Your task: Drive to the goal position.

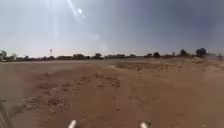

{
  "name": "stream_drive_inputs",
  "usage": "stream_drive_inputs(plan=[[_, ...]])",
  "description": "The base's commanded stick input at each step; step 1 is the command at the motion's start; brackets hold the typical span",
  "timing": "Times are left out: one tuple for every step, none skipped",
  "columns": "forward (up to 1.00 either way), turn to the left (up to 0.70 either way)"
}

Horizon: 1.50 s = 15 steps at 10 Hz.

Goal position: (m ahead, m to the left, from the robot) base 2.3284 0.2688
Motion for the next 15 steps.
stream_drive_inputs(plan=[[0.50, 0.00], [0.50, 0.00], [0.50, 0.00], [0.50, 0.00], [0.50, 0.00], [0.50, 0.00], [0.50, 0.00], [0.50, 0.00], [0.50, 0.00], [0.50, 0.00], [0.50, 0.00], [0.50, 0.00], [0.50, 0.00], [0.50, 0.00], [0.50, 0.00]])
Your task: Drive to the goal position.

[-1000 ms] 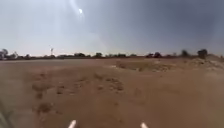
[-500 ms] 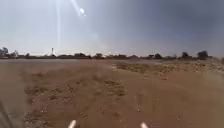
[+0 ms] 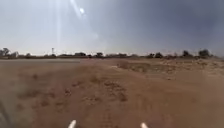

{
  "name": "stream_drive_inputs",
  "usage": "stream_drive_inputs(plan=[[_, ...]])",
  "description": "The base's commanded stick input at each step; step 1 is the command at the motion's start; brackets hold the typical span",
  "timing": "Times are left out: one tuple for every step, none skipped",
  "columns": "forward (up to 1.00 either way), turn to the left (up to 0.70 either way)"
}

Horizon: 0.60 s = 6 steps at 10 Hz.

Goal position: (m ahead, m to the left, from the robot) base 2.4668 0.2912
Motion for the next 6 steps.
stream_drive_inputs(plan=[[0.50, 0.00], [0.50, 0.00], [0.50, 0.00], [0.50, 0.00], [0.50, 0.00], [0.50, 0.00]])
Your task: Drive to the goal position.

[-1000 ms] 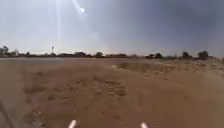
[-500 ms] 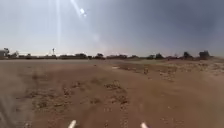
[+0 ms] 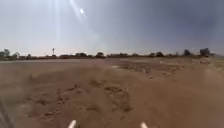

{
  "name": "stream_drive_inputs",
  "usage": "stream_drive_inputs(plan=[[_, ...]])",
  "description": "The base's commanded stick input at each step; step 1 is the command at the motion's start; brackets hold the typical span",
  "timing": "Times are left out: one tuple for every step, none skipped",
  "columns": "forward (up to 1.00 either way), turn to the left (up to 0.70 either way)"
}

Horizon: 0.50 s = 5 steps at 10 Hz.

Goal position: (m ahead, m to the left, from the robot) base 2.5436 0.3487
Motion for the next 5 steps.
stream_drive_inputs(plan=[[0.50, 0.00], [0.50, 0.00], [0.50, 0.00], [0.50, 0.00], [0.50, 0.00]])
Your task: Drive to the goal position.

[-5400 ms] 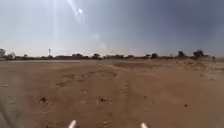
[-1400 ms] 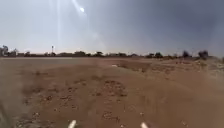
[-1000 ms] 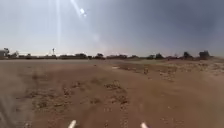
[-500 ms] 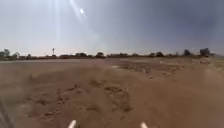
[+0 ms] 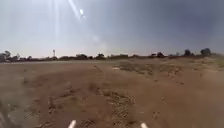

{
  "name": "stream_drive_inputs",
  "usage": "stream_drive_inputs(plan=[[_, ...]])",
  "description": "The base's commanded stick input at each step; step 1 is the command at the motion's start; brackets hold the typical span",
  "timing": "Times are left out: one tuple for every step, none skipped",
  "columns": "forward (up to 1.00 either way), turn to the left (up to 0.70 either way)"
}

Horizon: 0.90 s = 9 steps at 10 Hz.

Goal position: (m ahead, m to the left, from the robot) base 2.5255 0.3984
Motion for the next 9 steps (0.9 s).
stream_drive_inputs(plan=[[0.50, 0.00], [0.50, 0.00], [0.50, 0.00], [0.50, 0.00], [0.50, 0.00], [0.50, 0.00], [0.50, 0.00], [0.50, 0.00], [0.50, 0.00]])
